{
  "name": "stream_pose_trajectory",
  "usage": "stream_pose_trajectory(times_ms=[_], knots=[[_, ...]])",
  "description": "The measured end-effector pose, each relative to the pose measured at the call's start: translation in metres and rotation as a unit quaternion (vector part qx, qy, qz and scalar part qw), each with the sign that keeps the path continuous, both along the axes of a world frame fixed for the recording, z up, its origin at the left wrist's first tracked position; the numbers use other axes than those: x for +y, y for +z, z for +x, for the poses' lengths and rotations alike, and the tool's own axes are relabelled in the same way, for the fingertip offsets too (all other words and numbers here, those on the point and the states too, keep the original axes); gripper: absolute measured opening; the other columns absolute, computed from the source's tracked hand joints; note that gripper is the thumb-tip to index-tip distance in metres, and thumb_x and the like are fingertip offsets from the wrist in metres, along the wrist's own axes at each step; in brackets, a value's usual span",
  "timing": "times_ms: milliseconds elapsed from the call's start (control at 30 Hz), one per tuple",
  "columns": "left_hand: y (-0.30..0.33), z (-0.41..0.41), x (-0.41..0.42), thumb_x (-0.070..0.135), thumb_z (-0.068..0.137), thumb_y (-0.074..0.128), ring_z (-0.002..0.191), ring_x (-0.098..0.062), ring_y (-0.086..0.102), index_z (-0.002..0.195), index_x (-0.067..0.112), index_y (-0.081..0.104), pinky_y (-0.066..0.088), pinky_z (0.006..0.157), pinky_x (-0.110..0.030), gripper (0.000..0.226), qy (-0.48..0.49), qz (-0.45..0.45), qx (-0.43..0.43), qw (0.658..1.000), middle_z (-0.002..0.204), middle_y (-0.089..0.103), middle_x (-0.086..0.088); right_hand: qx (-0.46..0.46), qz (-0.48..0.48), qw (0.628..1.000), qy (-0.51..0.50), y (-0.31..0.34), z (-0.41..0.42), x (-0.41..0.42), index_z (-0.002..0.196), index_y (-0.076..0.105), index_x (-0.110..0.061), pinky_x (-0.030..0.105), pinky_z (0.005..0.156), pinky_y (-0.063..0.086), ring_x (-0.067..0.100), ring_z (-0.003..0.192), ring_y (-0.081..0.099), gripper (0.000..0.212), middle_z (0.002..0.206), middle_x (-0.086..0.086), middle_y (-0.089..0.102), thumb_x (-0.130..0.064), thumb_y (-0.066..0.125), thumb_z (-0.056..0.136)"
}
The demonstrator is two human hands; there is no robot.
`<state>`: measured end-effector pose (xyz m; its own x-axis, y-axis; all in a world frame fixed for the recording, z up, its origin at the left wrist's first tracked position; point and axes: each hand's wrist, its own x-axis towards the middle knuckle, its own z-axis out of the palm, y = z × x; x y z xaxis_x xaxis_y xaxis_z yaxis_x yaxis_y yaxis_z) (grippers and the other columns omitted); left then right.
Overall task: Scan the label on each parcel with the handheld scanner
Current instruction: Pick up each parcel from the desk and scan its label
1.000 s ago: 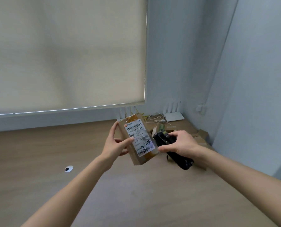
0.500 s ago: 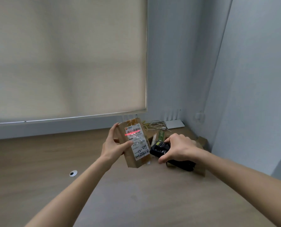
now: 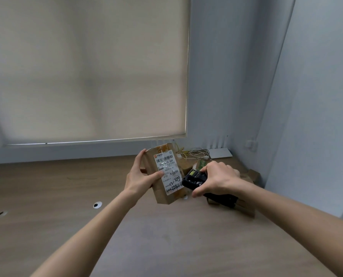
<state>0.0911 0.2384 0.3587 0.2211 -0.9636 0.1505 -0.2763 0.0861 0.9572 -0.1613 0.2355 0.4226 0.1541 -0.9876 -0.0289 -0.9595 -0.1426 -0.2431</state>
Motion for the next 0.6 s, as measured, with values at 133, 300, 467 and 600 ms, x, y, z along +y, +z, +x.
stream_pose_trajectory(times_ms=[133, 300, 467, 600], knots=[[0.004, 0.007, 0.017, 0.028, 0.074, 0.090, 0.101, -0.024, 0.066, 0.143, 0.054, 0.034, 0.064, 0.074, -0.041, 0.092, 0.019, 0.000, 0.032, 0.999, 0.114, 0.059, -0.001, -0.083, 0.025, 0.996, 0.017, -0.003, 0.006, 0.001, 0.115, 0.073, -0.035, 0.027, 0.072, 0.048, 0.013, 0.092, 0.065, 0.073, 0.101, -0.011, 0.073, -0.072, 0.087, 0.054], [0.006, 0.040, 0.052, 0.019, 0.071, 0.092, 0.108, -0.025, 0.063, 0.132, 0.051, 0.040, 0.064, 0.068, -0.040, 0.087, 0.076, -0.015, 0.117, 0.990, 0.132, 0.043, 0.002, -0.223, 0.106, 0.967, 0.066, -0.013, 0.042, 0.007, 0.100, 0.077, -0.028, 0.031, 0.078, 0.062, 0.010, 0.086, 0.074, 0.063, 0.092, -0.009, 0.078, -0.067, 0.092, 0.053], [0.005, 0.099, 0.104, 0.017, 0.070, 0.092, 0.099, -0.034, 0.072, 0.135, 0.046, 0.036, 0.064, 0.067, -0.042, 0.090, 0.154, -0.038, 0.164, 0.974, 0.143, 0.038, 0.001, -0.316, 0.165, 0.925, 0.131, -0.023, 0.124, 0.028, 0.110, 0.072, -0.022, 0.029, 0.080, 0.059, 0.012, 0.091, 0.073, 0.063, 0.101, -0.004, 0.076, -0.054, 0.096, 0.061], [0.000, 0.167, 0.168, 0.022, 0.073, 0.090, 0.109, -0.025, 0.066, 0.131, 0.037, 0.031, 0.063, 0.067, -0.038, 0.084, 0.234, -0.058, 0.143, 0.960, 0.134, 0.045, 0.005, -0.360, 0.177, 0.897, 0.184, -0.025, 0.207, 0.057, 0.114, 0.075, -0.025, 0.030, 0.078, 0.062, 0.012, 0.086, 0.076, 0.066, 0.096, -0.006, 0.079, -0.054, 0.096, 0.059]])
